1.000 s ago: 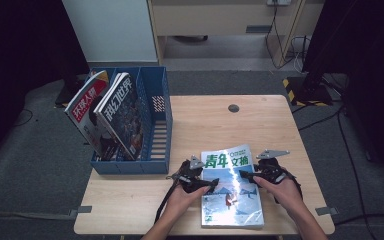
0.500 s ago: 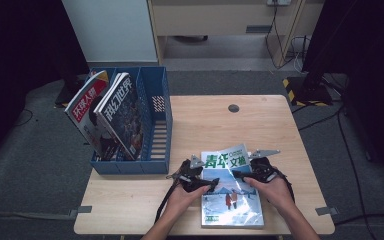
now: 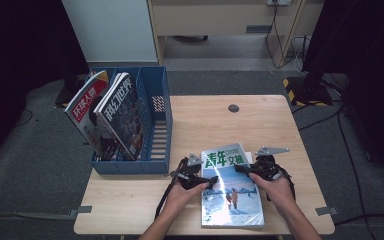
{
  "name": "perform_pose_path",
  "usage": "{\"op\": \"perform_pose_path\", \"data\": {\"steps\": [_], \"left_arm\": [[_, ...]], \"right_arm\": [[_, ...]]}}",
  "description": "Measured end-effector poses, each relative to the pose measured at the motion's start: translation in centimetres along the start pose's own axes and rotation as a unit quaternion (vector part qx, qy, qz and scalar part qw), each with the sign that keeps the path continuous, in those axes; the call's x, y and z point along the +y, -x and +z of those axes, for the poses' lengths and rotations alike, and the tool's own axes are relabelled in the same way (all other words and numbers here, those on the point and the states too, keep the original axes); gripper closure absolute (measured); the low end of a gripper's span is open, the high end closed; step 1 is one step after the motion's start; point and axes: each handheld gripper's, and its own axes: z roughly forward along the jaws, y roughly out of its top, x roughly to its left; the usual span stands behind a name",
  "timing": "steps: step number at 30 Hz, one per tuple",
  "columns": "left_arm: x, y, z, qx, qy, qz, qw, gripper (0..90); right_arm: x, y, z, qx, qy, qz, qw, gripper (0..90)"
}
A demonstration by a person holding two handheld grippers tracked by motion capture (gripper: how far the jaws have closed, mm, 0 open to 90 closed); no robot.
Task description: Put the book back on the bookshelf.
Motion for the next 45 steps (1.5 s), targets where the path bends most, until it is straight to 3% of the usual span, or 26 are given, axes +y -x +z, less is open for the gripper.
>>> {"op": "perform_pose_path", "data": {"steps": [9, 16, 21, 26, 29, 33, 37, 41, 45], "left_arm": [[0.1, -0.5, 0.0, -0.017, 0.004, -0.020, 0.9997, 8.3], [0.3, -1.4, -0.2, -0.038, 0.012, -0.057, 0.9976, 5.0], [0.4, -1.4, 0.1, -0.052, 0.009, -0.058, 0.9969, 5.2], [0.5, -0.9, 0.4, -0.090, -0.002, -0.044, 0.9950, 5.2], [0.6, -0.6, 0.9, -0.108, 0.000, -0.047, 0.9930, 7.6], [0.7, -0.4, 1.3, -0.098, 0.010, -0.047, 0.9940, 7.7], [0.7, -0.3, 1.3, -0.091, 0.010, -0.043, 0.9949, 10.4], [0.7, -0.3, 1.4, -0.085, 0.012, -0.044, 0.9953, 11.6], [0.8, -0.1, 1.5, -0.081, 0.018, -0.041, 0.9957, 12.6]], "right_arm": [[0.6, -0.6, -0.6, 0.009, 0.018, -0.006, 0.9998, 84.0], [1.4, -0.9, -1.3, 0.012, 0.042, -0.016, 0.9989, 84.0], [1.5, -0.8, -1.6, 0.016, 0.057, -0.016, 0.9981, 84.0], [1.6, -0.8, -1.9, 0.023, 0.067, -0.018, 0.9973, 84.1], [1.6, -0.6, -1.9, 0.024, 0.072, -0.016, 0.9969, 84.0], [1.2, -0.1, -1.9, 0.019, 0.074, -0.011, 0.9970, 83.7], [0.8, 0.6, -1.5, -0.010, 0.051, -0.025, 0.9983, 79.1], [0.4, 1.0, -0.7, -0.059, 0.021, -0.035, 0.9974, 58.2], [-0.2, 1.3, 0.7, -0.113, -0.021, -0.050, 0.9921, 37.6]]}}
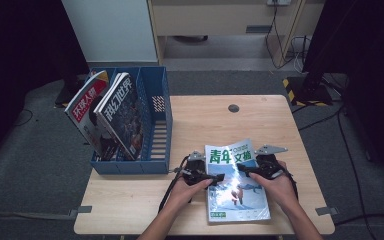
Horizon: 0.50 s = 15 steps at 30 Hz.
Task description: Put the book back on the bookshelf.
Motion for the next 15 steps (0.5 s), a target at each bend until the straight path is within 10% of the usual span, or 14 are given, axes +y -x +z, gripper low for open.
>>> {"op": "perform_pose_path", "data": {"steps": [15], "left_arm": [[0.9, -0.7, 0.0, 0.004, -0.016, -0.031, 0.9994, 17.4]], "right_arm": [[-1.9, 1.6, -0.1, -0.012, -0.036, 0.045, 0.9982, 14.6]]}}
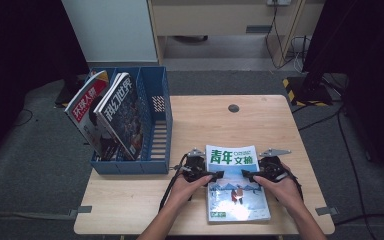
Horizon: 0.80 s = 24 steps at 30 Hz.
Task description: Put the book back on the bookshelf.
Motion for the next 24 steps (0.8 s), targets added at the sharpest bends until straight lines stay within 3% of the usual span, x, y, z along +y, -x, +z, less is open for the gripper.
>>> {"op": "perform_pose_path", "data": {"steps": [5, 9, 14, 17, 24], "left_arm": [[0.6, -0.2, 0.2, -0.001, -0.013, -0.001, 0.9999, 21.6], [1.2, -0.4, 0.8, -0.019, -0.020, -0.021, 0.9994, 24.4], [2.1, -0.2, 1.3, -0.028, -0.028, -0.020, 0.9990, 26.2], [3.0, -0.2, 1.1, -0.043, -0.020, -0.034, 0.9983, 28.8], [4.1, -0.6, 1.2, -0.041, -0.031, -0.036, 0.9980, 34.8]], "right_arm": [[-0.3, 0.4, 0.2, 0.027, -0.004, 0.028, 0.9993, 15.4], [-0.3, 0.3, 0.1, 0.027, -0.004, 0.027, 0.9993, 17.3], [-0.4, 0.4, 0.0, 0.029, -0.002, 0.030, 0.9991, 19.2], [-0.4, 0.5, 0.0, 0.034, -0.001, 0.029, 0.9990, 20.8], [-0.3, 0.0, 0.2, 0.039, -0.001, 0.024, 0.9989, 21.0]]}}
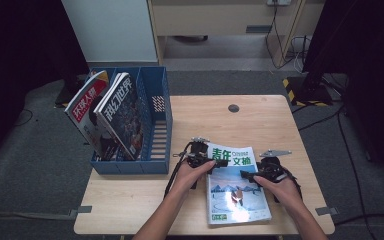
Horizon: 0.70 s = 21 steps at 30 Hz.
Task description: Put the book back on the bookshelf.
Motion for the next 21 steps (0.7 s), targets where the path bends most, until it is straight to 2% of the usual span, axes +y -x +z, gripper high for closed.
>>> {"op": "perform_pose_path", "data": {"steps": [3, 8, 13, 21], "left_arm": [[0.3, -0.1, 0.0, -0.004, -0.001, -0.010, 0.9999, 36.1], [0.8, -0.1, 0.0, -0.003, -0.002, -0.010, 0.9999, 38.7], [1.1, -0.3, 0.1, -0.011, -0.007, -0.020, 0.9997, 39.2], [1.6, -0.1, 0.3, -0.010, -0.009, -0.018, 0.9997, 44.0]], "right_arm": [[0.0, 0.0, 0.0, -0.001, 0.000, 0.001, 1.0000, 21.0], [0.0, -0.1, 0.0, -0.006, 0.001, 0.001, 1.0000, 21.0], [0.0, -0.3, 0.1, -0.012, 0.002, -0.001, 0.9999, 20.9], [0.1, -0.4, 0.1, -0.012, 0.001, 0.001, 0.9999, 21.0]]}}
